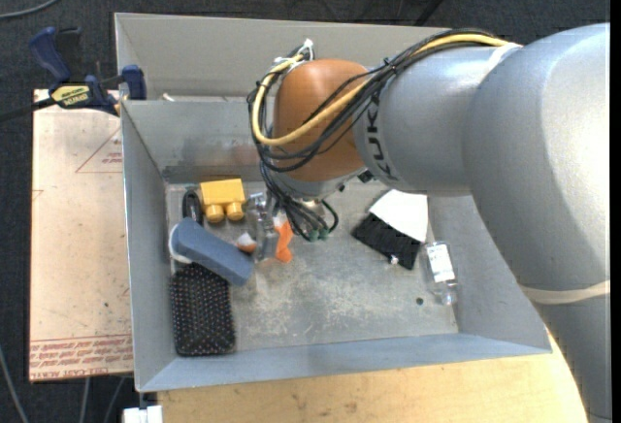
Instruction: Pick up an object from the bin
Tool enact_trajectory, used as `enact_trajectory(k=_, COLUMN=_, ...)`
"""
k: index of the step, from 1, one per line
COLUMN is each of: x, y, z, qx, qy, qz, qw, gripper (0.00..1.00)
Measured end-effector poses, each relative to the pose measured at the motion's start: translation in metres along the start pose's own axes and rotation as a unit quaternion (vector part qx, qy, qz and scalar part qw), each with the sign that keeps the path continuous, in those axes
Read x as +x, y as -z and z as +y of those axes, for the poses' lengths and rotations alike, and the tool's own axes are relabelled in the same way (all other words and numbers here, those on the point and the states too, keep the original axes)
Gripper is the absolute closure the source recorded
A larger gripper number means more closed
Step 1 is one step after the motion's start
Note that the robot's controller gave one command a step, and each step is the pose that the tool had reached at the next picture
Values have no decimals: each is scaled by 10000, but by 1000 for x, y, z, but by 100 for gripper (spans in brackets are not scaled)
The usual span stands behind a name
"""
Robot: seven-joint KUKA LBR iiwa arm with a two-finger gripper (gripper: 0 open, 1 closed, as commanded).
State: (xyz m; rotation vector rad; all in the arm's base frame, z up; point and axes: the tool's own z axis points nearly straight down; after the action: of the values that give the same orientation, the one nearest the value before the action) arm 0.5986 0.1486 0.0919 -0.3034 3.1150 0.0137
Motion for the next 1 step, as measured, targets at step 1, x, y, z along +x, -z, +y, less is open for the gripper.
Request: enact_trajectory(k=1, x=3, y=85, z=6, qx=-9, qy=-116, qz=-14, qw=9999, gripper=100)
